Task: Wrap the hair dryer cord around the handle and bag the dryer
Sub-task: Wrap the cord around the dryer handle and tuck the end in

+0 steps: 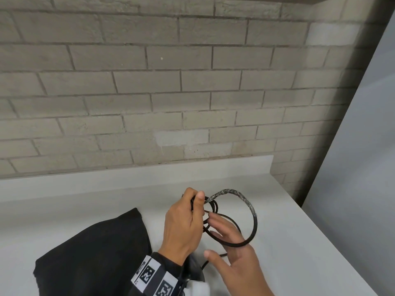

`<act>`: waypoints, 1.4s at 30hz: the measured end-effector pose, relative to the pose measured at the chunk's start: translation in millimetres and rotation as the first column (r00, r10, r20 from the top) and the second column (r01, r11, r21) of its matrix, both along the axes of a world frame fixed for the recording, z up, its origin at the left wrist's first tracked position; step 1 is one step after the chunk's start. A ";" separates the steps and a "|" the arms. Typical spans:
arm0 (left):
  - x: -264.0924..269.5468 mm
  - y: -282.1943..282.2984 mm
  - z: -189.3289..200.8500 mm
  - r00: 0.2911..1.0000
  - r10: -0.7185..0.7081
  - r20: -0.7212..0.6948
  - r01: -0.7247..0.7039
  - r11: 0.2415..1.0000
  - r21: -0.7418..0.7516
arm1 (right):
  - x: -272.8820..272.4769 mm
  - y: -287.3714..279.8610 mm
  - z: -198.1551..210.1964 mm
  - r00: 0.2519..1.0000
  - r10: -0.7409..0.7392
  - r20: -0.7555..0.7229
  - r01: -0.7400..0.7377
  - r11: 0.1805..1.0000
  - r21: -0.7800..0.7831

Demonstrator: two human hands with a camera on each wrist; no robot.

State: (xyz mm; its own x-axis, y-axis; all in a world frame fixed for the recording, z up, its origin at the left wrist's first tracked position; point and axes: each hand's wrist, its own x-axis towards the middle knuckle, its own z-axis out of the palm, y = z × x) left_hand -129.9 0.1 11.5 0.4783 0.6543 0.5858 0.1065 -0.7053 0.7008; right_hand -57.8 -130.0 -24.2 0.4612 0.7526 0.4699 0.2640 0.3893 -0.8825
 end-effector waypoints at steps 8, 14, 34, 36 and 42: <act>-3.9 3.7 0.4 0.998 0.020 0.061 -0.018 0.999 -0.034 | -2.4 -18.1 19.0 0.951 -0.123 -0.285 0.133 0.991 0.014; -13.6 15.0 2.4 0.990 0.043 0.132 -0.029 0.994 -0.104 | 26.7 -59.9 38.4 0.816 -0.096 -0.571 0.127 0.992 0.016; -8.8 14.8 3.8 0.999 0.025 0.029 -0.022 0.995 -0.100 | -11.4 -15.1 18.1 0.898 -0.387 0.210 0.420 0.895 -0.147; -8.7 15.2 2.9 1.000 0.020 0.023 -0.018 0.997 -0.081 | -25.6 5.4 21.7 0.977 -0.161 0.142 0.204 0.904 -0.376; -11.4 18.3 1.5 0.999 0.027 0.046 -0.023 0.996 -0.086 | -29.0 13.0 30.1 0.992 0.122 -0.043 -0.128 0.869 -0.478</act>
State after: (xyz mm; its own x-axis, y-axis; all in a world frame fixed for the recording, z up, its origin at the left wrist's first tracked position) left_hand -141.4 18.4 13.1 0.4341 0.7145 0.5487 0.0886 -0.6400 0.7632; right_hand -86.8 -117.0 5.9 0.3514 0.9357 0.0330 0.2301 -0.0522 -0.9718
